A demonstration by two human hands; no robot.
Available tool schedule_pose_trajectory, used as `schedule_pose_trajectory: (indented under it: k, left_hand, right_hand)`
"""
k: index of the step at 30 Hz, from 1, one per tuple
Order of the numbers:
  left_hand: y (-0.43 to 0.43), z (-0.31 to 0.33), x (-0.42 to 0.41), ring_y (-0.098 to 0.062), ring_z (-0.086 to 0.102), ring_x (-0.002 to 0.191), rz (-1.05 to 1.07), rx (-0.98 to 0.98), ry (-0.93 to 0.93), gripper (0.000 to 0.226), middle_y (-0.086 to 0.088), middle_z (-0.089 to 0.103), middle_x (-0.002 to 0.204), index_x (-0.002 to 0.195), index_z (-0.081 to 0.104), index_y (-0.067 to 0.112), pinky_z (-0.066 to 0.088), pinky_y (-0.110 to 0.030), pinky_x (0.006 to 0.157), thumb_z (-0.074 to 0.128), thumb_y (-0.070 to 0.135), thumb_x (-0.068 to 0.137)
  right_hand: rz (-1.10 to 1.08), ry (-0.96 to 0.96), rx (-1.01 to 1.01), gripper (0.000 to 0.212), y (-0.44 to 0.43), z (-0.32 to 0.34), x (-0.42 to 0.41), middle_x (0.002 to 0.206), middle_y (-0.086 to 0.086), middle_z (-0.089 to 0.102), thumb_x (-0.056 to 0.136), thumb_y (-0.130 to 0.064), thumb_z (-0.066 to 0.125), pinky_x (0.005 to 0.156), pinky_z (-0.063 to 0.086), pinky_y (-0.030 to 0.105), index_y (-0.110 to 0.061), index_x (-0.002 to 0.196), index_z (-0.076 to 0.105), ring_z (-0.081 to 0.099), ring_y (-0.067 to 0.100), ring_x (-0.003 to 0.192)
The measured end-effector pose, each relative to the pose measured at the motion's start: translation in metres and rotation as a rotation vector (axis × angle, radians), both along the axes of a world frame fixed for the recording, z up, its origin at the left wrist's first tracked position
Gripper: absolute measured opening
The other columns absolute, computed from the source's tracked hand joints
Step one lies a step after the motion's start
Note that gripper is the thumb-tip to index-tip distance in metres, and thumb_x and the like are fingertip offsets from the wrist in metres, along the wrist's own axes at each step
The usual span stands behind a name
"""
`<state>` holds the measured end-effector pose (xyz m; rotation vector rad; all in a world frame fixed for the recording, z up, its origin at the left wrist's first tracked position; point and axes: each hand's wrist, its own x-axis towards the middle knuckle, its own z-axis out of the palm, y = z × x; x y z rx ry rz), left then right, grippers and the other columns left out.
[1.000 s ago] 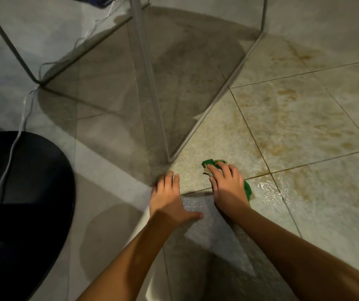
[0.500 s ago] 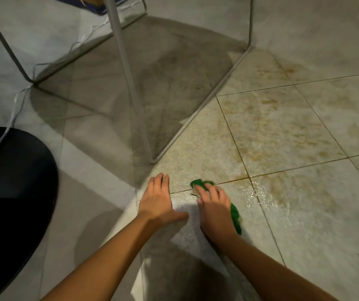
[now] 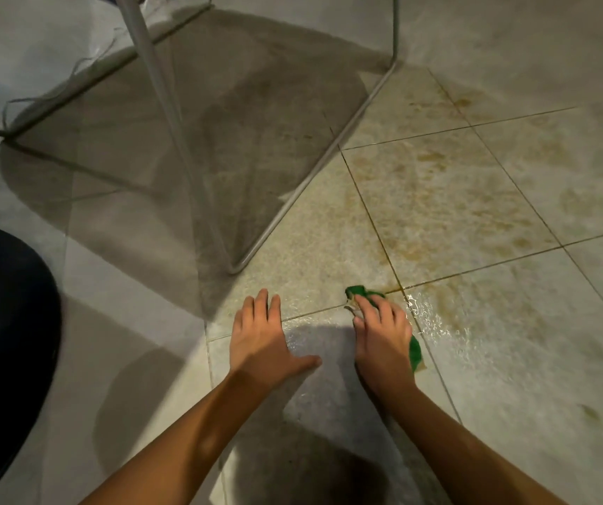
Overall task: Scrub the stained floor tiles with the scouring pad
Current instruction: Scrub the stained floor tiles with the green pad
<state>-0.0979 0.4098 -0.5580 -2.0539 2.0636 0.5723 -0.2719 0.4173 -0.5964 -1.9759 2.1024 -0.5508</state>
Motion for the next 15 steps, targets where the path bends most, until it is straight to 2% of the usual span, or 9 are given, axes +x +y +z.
schedule_pose_trajectory:
  k: [2,6,9,12,15]
  left_hand:
    - [0.000,-0.001,-0.001,-0.028,-0.001,0.145,0.003,-0.007,0.001,0.122,-0.006,-0.003,0.159,0.150,-0.001,0.014,0.006,-0.039,0.118,0.052,0.082,0.064]
    - [0.001,-0.004,-0.001,-0.027,0.000,0.146,0.014,-0.037,0.019,0.122,-0.006,-0.001,0.159,0.150,0.003,0.013,0.006,-0.038,0.119,0.053,0.082,0.063]
    - [0.003,-0.004,-0.001,-0.026,0.000,0.146,0.006,-0.050,0.026,0.121,-0.006,0.000,0.159,0.150,0.003,0.013,0.006,-0.037,0.119,0.053,0.082,0.063]
    - [0.003,-0.003,0.001,-0.027,0.000,0.146,0.000,-0.040,0.027,0.122,-0.006,-0.001,0.159,0.150,0.002,0.014,0.005,-0.038,0.119,0.051,0.083,0.063]
    - [0.003,-0.003,0.002,-0.027,0.000,0.146,-0.012,-0.029,0.022,0.122,-0.006,-0.002,0.159,0.150,0.001,0.014,0.006,-0.039,0.119,0.049,0.085,0.063]
  right_hand:
    - [0.004,-0.033,0.017,0.034,0.011,0.001,0.015,0.117,0.012,0.061,0.085,-0.010,0.049,0.090,0.040,0.050,-0.012,0.118,0.059,0.053,0.036,0.109]
    - [0.196,0.050,-0.041,0.031,0.009,0.003,0.032,0.109,0.007,0.065,0.082,-0.021,0.046,0.082,0.049,0.045,-0.018,0.111,0.055,0.060,0.031,0.100]
    - [0.179,0.013,0.024,0.031,-0.005,0.002,0.022,0.116,0.010,0.061,0.087,-0.013,0.051,0.090,0.044,0.047,-0.013,0.118,0.058,0.055,0.032,0.108]
    - [0.107,0.004,0.034,0.039,-0.009,0.002,0.001,0.121,0.011,0.057,0.093,-0.025,0.034,0.095,0.037,0.047,-0.010,0.122,0.056,0.048,0.031,0.114]
    - [0.029,-0.032,0.062,0.040,-0.006,0.003,-0.019,0.123,0.012,0.055,0.094,-0.025,0.034,0.096,0.032,0.046,-0.008,0.123,0.055,0.045,0.031,0.115]
